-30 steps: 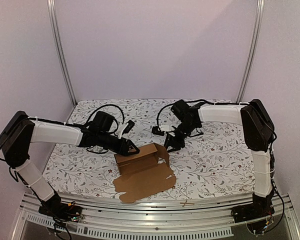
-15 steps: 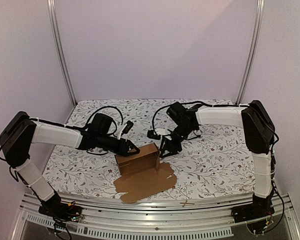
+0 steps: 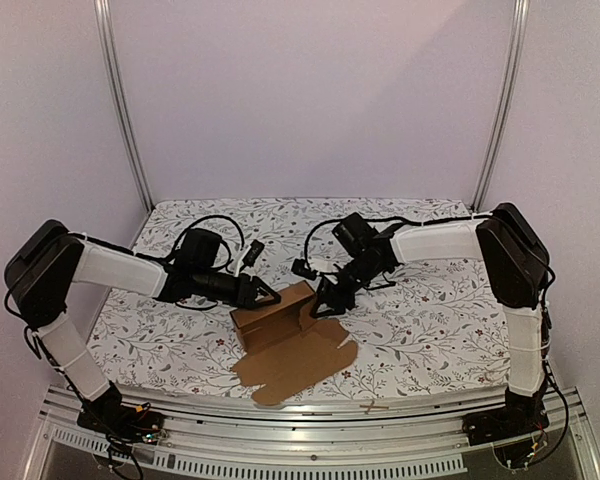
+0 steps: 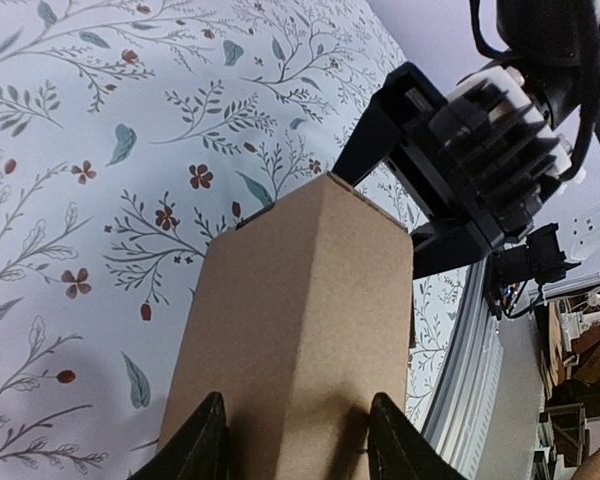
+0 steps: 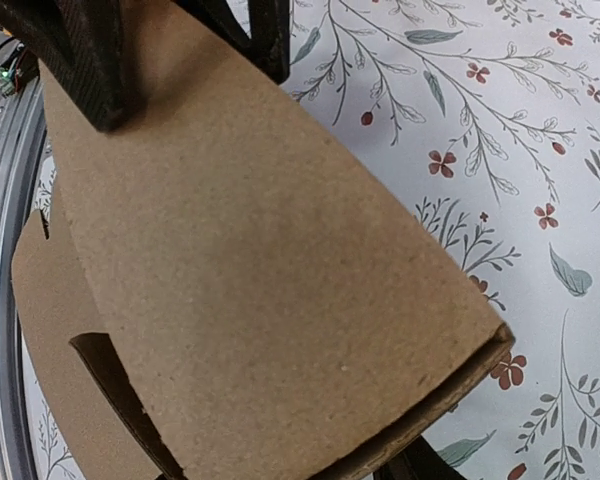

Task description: Fold the paper box

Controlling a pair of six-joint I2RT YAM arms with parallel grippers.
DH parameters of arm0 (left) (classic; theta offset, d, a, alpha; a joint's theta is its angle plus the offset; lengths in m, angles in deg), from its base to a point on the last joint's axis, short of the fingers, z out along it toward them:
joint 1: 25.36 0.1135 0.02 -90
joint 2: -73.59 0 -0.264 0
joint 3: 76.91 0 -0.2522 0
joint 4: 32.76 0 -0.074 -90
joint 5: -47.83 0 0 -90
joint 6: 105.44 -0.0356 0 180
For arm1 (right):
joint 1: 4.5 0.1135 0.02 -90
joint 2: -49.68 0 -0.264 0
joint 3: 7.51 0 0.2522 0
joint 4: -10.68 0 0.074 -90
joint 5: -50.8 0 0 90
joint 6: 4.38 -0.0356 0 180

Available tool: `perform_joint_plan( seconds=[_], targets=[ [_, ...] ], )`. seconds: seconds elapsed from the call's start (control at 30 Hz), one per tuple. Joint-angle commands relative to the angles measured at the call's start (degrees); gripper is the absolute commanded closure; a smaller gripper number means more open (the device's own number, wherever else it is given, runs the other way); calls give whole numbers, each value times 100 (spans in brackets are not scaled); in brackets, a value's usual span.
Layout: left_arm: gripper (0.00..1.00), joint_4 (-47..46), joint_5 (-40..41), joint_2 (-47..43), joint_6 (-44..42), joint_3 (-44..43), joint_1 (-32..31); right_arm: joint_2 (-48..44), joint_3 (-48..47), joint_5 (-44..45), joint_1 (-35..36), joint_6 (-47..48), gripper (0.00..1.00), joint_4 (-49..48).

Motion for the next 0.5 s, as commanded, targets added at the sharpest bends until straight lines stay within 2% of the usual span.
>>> perform_joint_plan(
  seconds=[0.0, 0.3, 0.47],
  targets=[
    [53, -383, -366, 236, 299, 126, 125, -61, 234, 131, 54, -1001, 61, -1226],
    [55, -1104, -637, 432, 834, 193, 261, -34, 326, 571, 130, -1723, 86, -1794],
    [55, -1795, -833, 563, 1424, 268, 344, -120, 387, 728, 179, -1865, 94, -1887]
  ],
)
